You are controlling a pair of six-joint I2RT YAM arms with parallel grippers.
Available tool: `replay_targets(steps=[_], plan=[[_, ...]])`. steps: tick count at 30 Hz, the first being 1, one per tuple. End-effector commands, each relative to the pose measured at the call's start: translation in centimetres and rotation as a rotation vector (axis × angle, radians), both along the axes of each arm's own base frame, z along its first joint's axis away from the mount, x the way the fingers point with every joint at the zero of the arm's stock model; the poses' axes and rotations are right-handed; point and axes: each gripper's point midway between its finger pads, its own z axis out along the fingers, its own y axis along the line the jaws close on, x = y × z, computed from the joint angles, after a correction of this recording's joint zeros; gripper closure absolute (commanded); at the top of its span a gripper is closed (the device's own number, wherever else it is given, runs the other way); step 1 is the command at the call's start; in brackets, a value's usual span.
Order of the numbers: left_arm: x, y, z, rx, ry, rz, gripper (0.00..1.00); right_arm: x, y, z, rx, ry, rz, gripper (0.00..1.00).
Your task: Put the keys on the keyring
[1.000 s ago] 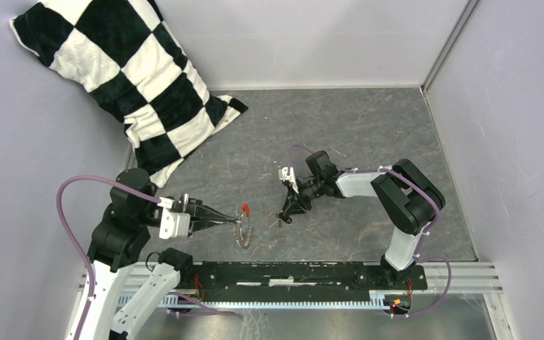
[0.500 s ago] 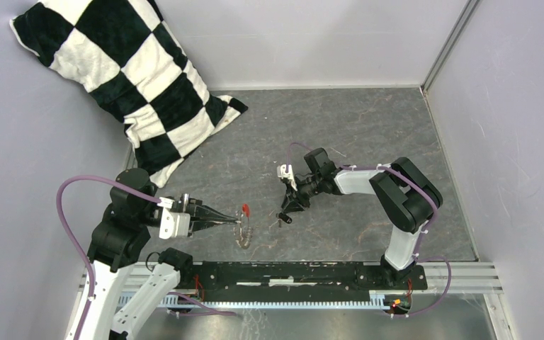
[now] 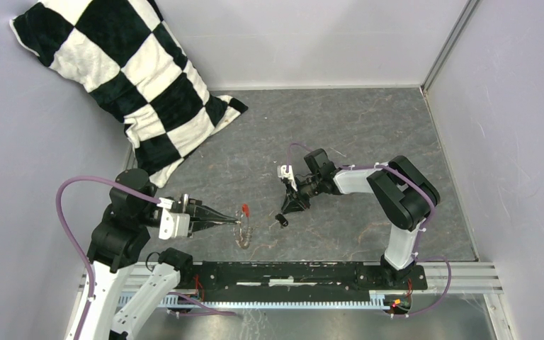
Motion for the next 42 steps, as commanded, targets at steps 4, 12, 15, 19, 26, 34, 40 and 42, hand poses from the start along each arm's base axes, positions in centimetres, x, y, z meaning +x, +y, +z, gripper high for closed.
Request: replay_targets(steps=[4,12,15,19,26,34,40,42], plan=[[-0.3,0.1,0.4,-0.007,0.005,0.001,0.98,0.2,0.2,0.3,0.012,-0.007,0.004,0.7],[-0.2,0.1,0.3,-0.006,0.0,0.006,0.98,0.2,0.6,1.1,0.035,0.001,0.01,0.68],[-0.2,0.1,0.2,-0.005,-0.004,0.01,0.98,0.3,0.8,1.2,0.036,0.007,0.016,0.67],[-0.2,0.1,0.2,-0.005,-0.006,0.013,0.98,0.6,1.0,1.4,0.038,-0.011,0.017,0.66],[-0.2,0.2,0.1,-0.004,-0.007,0.016,0.98,1.2,1.2,1.7,0.035,-0.032,0.005,0.61],[-0.2,0.2,0.1,-0.004,-0.01,0.022,0.98,0.9,1.4,1.5,0.034,-0.001,0.041,0.53],[-0.1,0.2,0.1,-0.003,-0.012,0.026,0.98,0.0,1.0,0.7,0.018,0.034,0.088,0.54],[-0.1,0.2,0.1,-0.003,-0.014,0.028,0.98,-0.3,0.9,0.6,0.018,0.043,0.102,0.56]])
